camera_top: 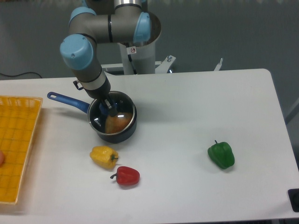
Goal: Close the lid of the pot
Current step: 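Settle the lid onto the saucepan rim, adjusting its position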
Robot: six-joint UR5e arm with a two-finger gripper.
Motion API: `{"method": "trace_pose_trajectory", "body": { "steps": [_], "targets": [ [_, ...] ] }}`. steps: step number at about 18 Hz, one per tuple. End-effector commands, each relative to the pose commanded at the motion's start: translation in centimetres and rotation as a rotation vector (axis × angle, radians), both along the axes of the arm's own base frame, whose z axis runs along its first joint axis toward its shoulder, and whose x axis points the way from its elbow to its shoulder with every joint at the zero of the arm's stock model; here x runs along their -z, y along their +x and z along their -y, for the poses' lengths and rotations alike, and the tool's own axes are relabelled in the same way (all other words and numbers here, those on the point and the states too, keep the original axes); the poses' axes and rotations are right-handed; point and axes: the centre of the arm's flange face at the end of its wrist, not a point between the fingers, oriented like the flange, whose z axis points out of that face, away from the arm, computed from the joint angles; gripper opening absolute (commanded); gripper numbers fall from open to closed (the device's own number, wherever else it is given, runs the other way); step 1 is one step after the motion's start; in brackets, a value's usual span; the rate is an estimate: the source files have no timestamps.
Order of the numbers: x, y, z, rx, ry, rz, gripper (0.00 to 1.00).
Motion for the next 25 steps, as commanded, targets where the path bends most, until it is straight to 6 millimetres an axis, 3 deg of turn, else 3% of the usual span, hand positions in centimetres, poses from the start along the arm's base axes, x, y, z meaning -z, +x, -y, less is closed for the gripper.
{"method": "trace_pose_trajectory", "body": {
  "steps": [25],
  "targets": [
    [0.67,0.31,0.41,0.018,0.01,0.001,0.46]
  ]
}}
